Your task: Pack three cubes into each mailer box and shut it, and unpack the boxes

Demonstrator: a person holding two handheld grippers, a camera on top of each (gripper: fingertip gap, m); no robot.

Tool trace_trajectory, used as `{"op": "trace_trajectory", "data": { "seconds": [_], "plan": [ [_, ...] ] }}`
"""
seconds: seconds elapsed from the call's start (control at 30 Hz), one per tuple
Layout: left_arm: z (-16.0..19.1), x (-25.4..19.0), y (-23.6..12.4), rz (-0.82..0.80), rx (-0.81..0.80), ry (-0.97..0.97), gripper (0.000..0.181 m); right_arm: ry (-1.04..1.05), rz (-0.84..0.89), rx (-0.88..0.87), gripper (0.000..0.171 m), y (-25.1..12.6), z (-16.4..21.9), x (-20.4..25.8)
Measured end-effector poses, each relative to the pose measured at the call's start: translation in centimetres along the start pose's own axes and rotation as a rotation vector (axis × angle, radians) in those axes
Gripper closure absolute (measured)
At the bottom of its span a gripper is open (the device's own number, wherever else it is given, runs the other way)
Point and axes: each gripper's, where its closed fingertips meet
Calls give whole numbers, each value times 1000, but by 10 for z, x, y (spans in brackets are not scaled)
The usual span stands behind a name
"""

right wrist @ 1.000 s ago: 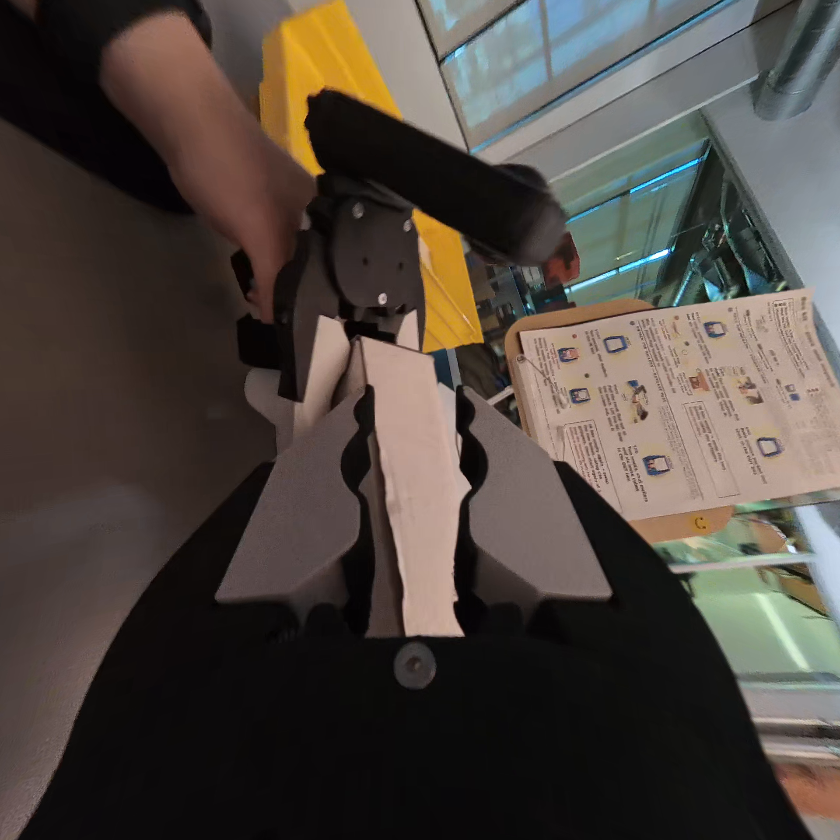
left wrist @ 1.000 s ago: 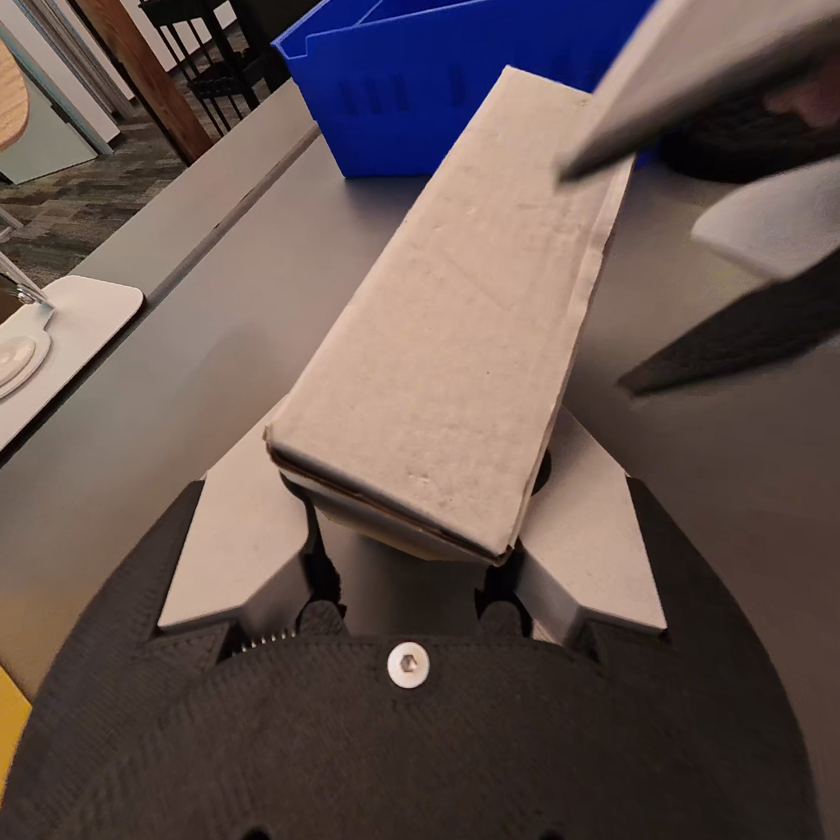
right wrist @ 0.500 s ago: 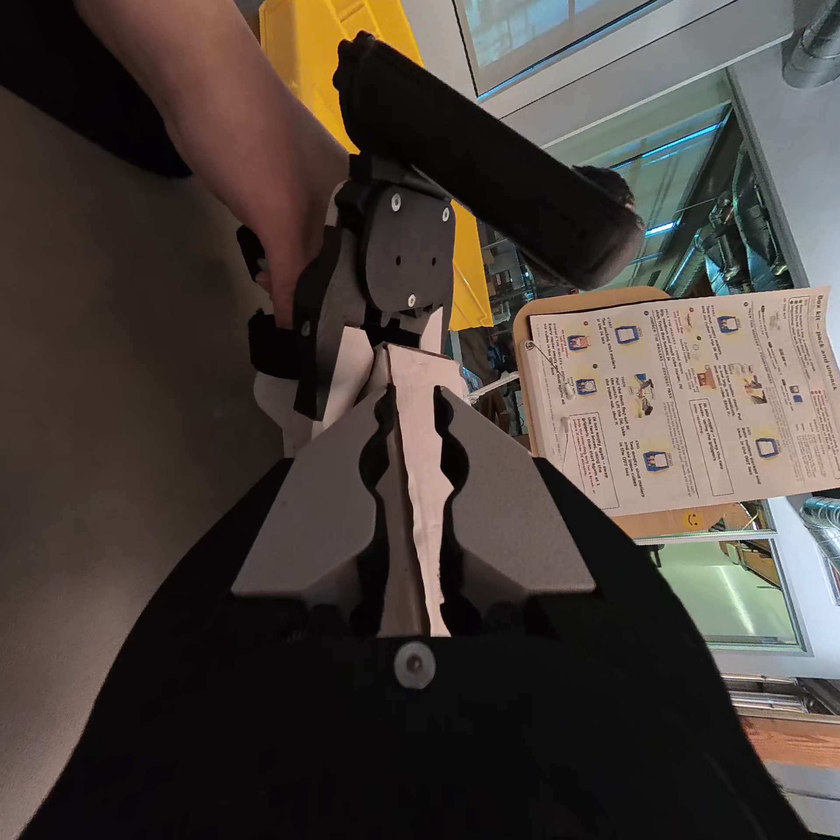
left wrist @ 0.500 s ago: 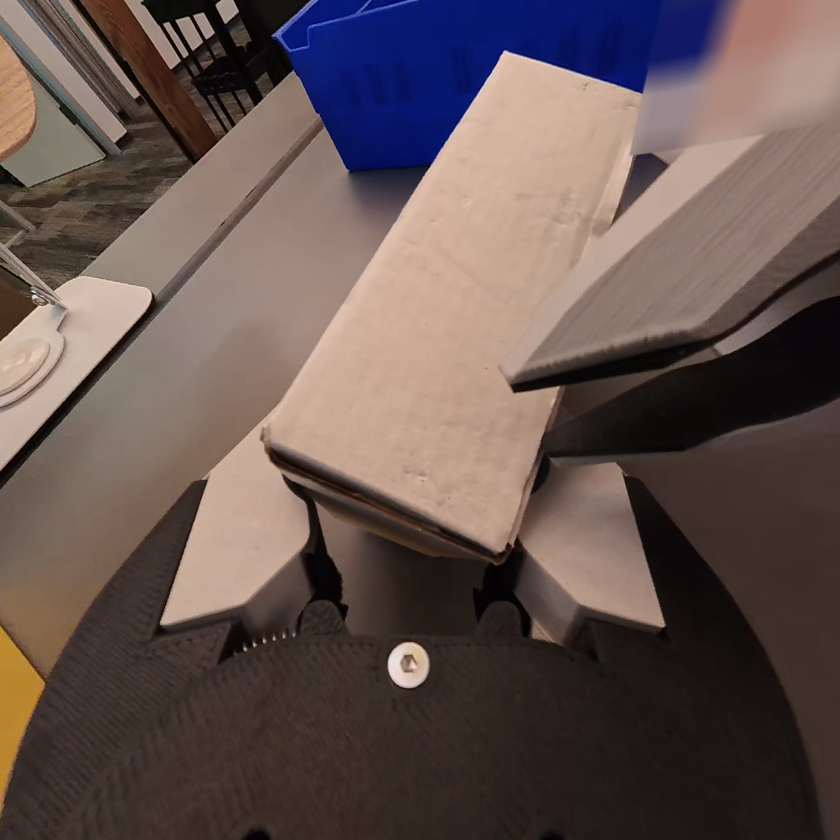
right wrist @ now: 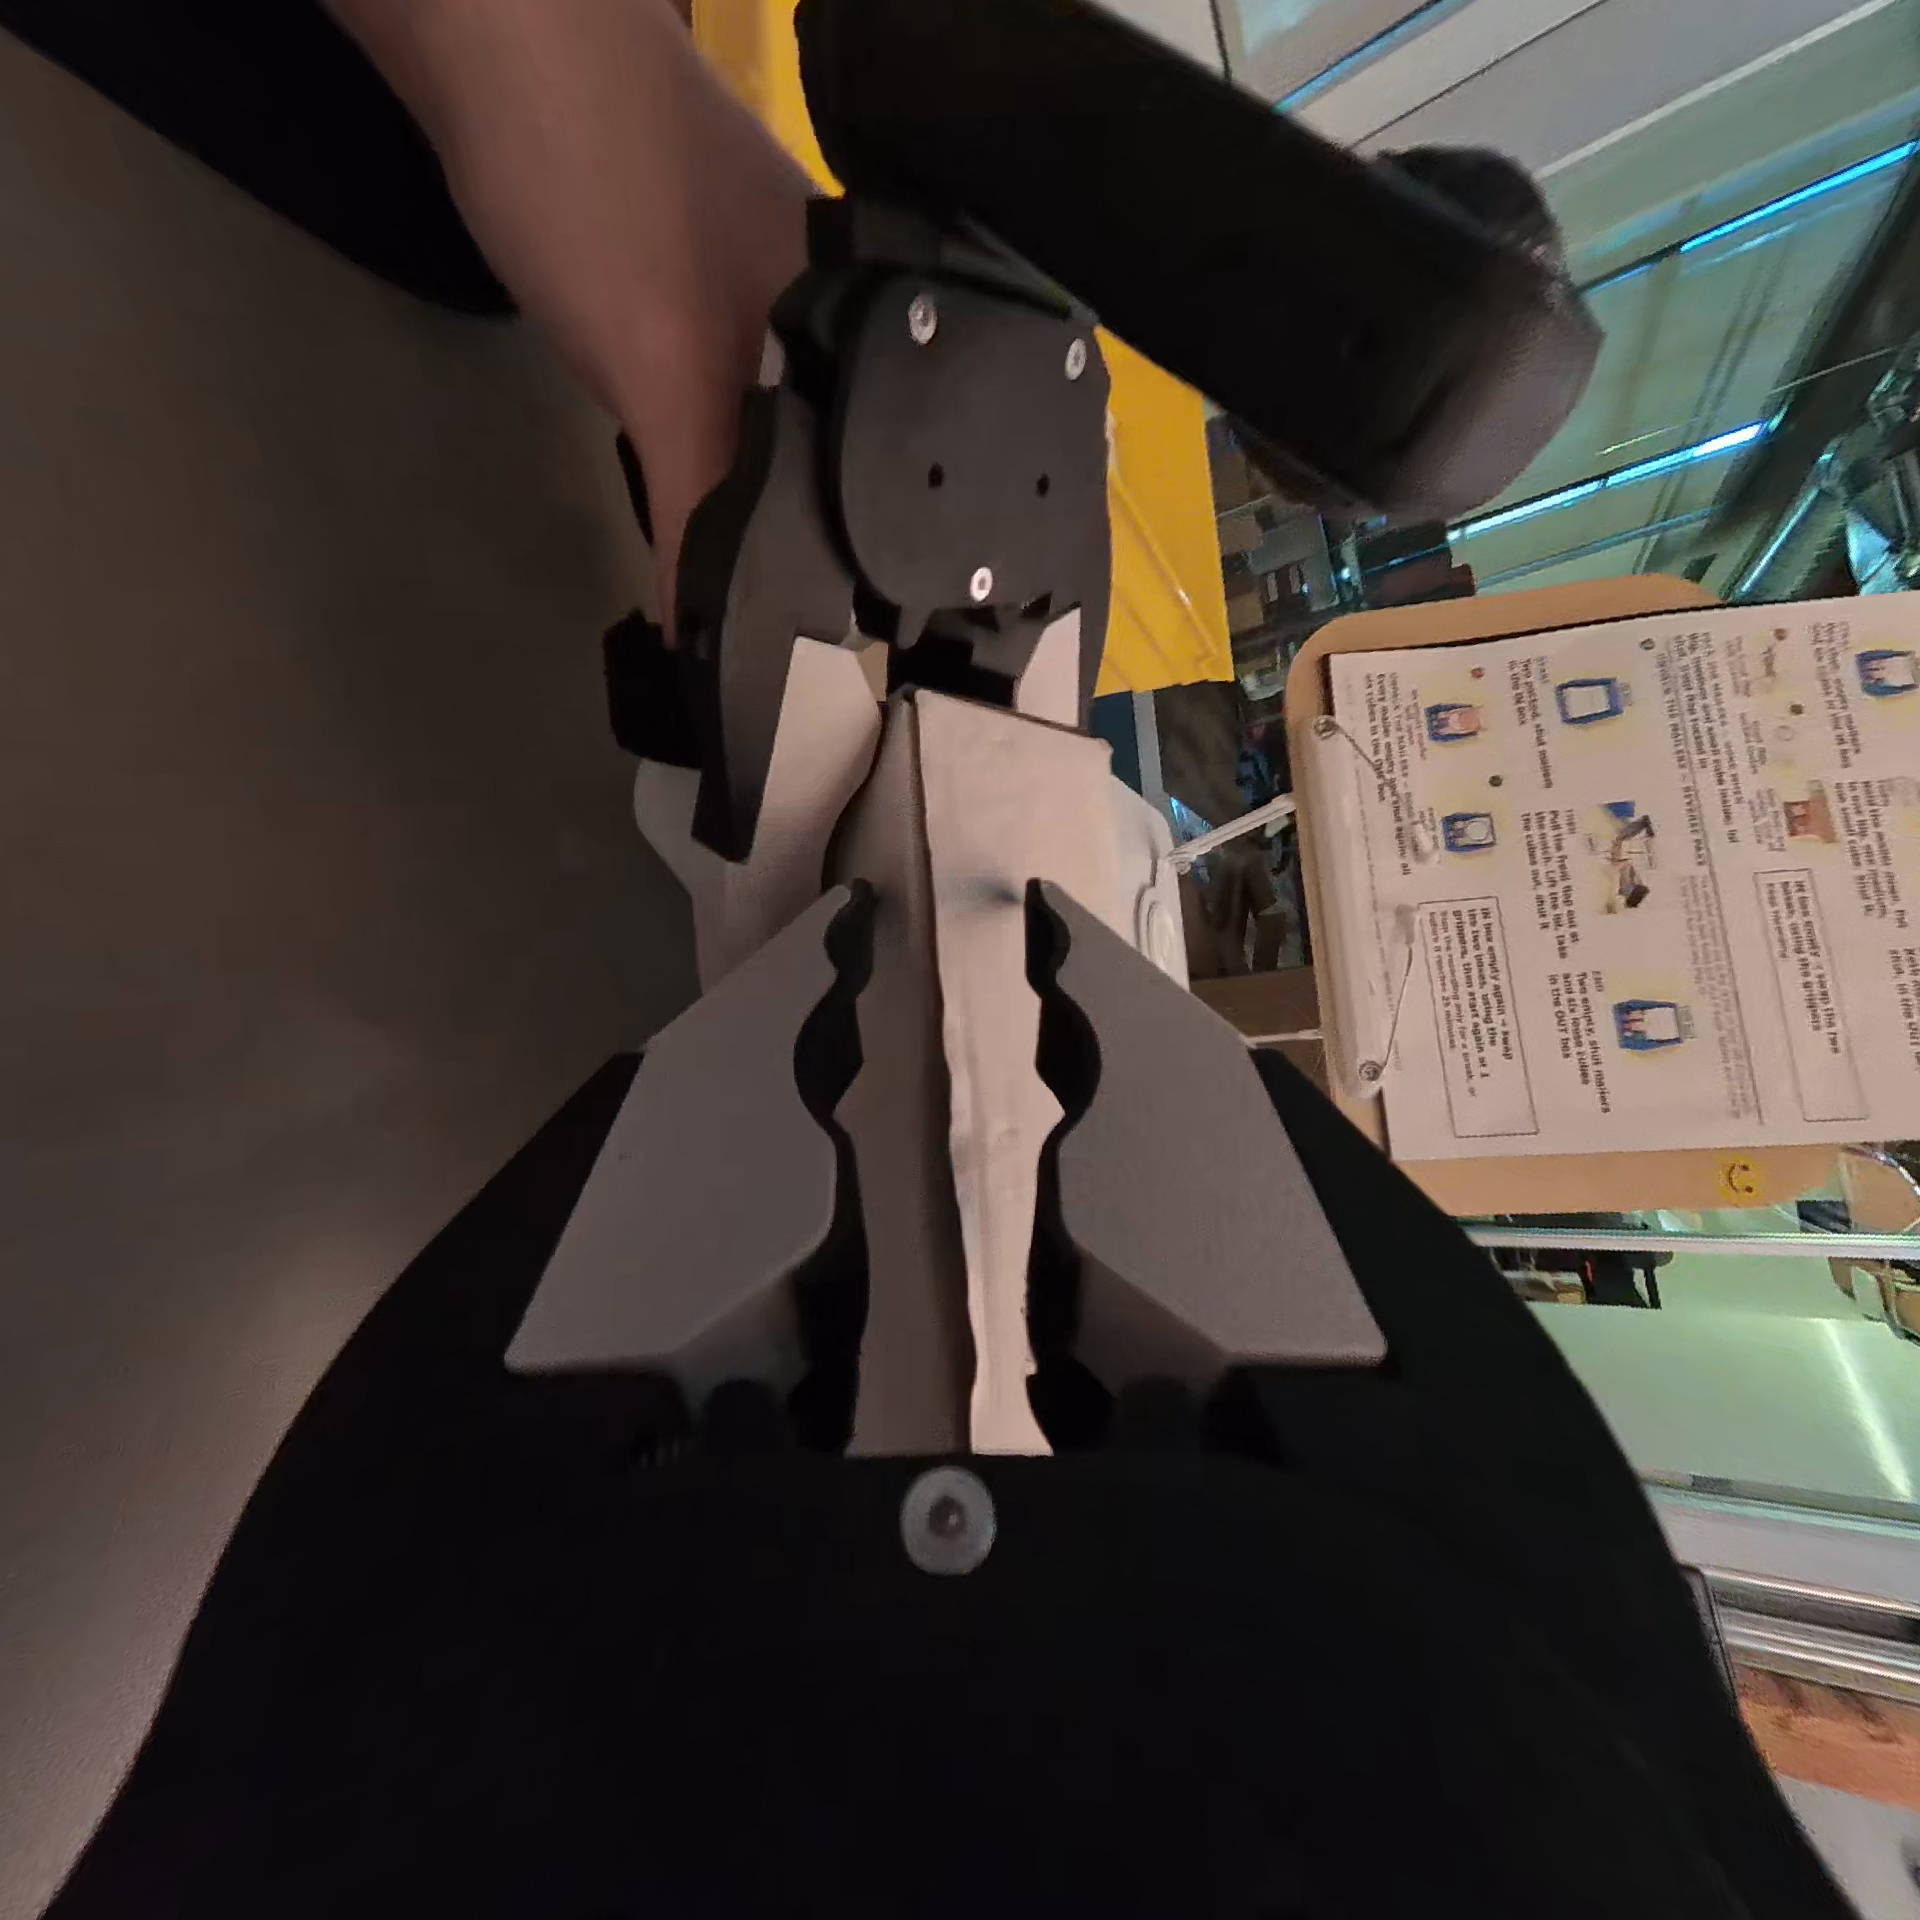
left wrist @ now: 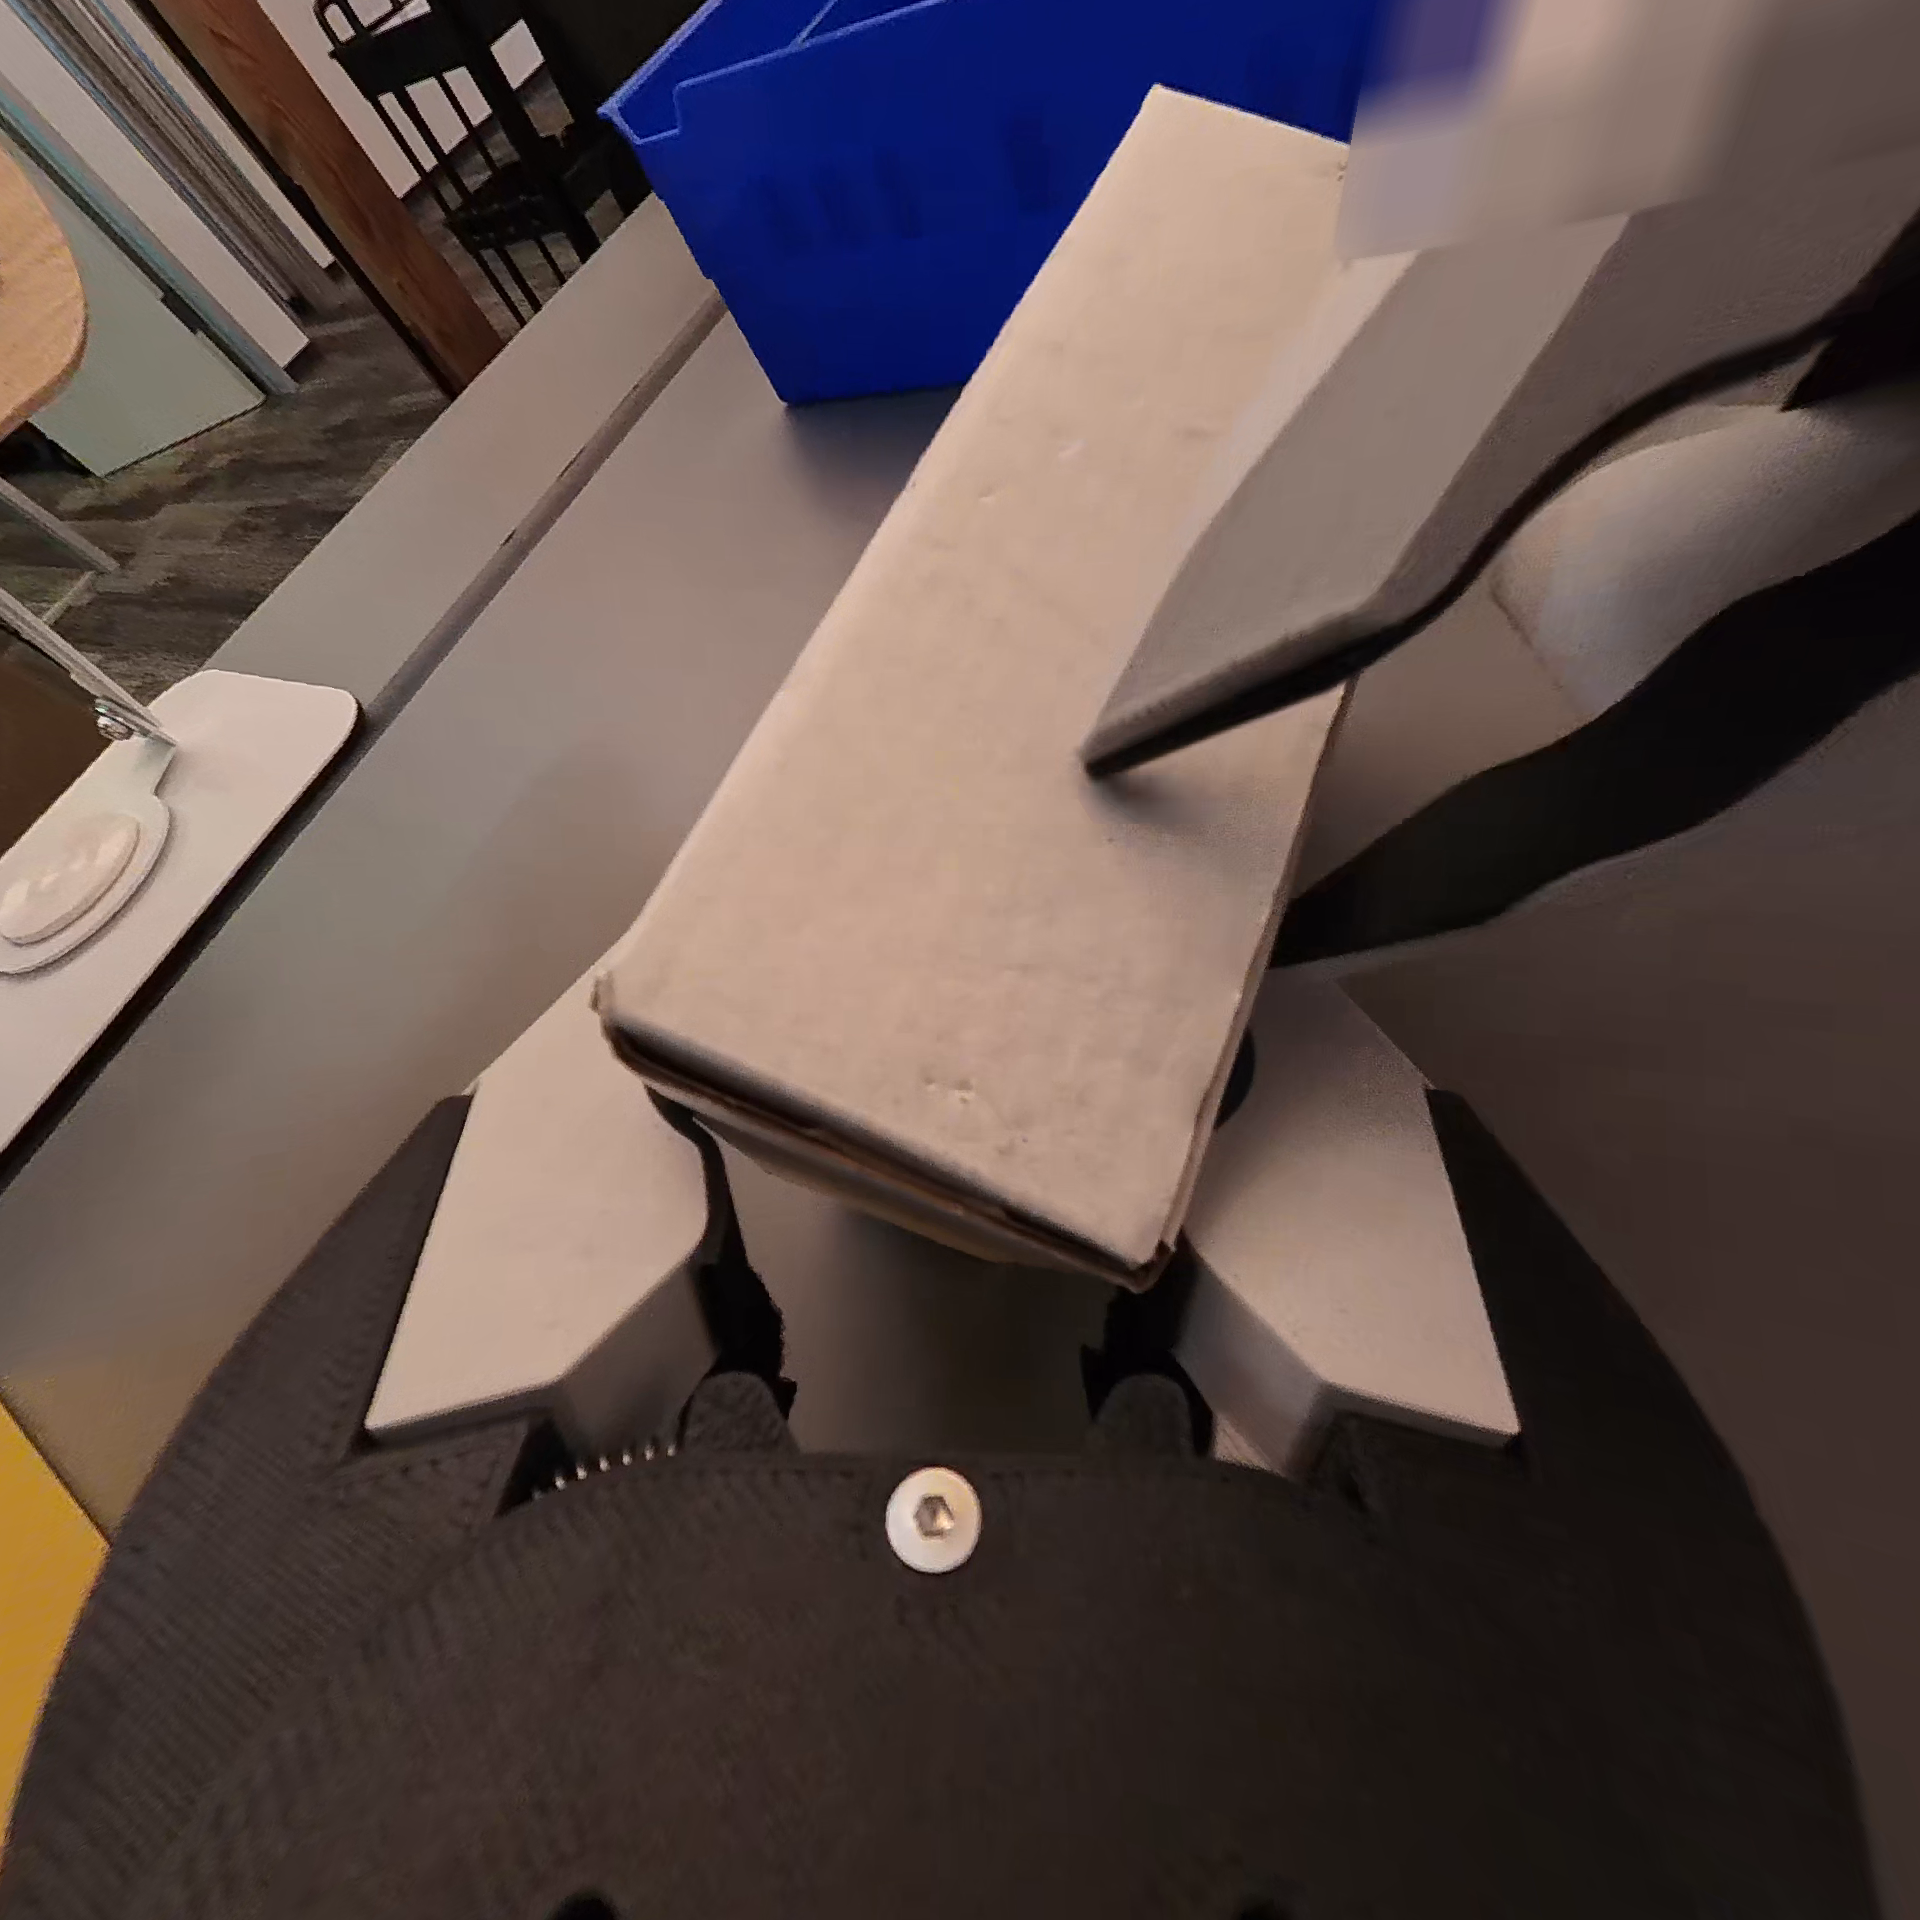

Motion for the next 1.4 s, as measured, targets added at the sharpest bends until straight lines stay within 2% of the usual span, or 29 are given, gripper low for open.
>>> {"op": "trace_trajectory", "data": {
  "seconds": [0.23,1.13,1.4],
  "plan": [
    [0,0,0,6,3,5,86,33,18,-37,146,-3,-8,-5],
    [2,0,-1,-3,20,27,87,201,-38,18,147,-4,-6,-8],
    [3,1,0,-9,27,26,87,40,58,16,146,-5,-9,-12]
  ]
}}
Point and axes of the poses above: each gripper's, where its closed fingertips meet, y out along the fingers, z out of its underside, x = y × z across the jaws, and after that the axes turned 12 degrees about z, right-handed
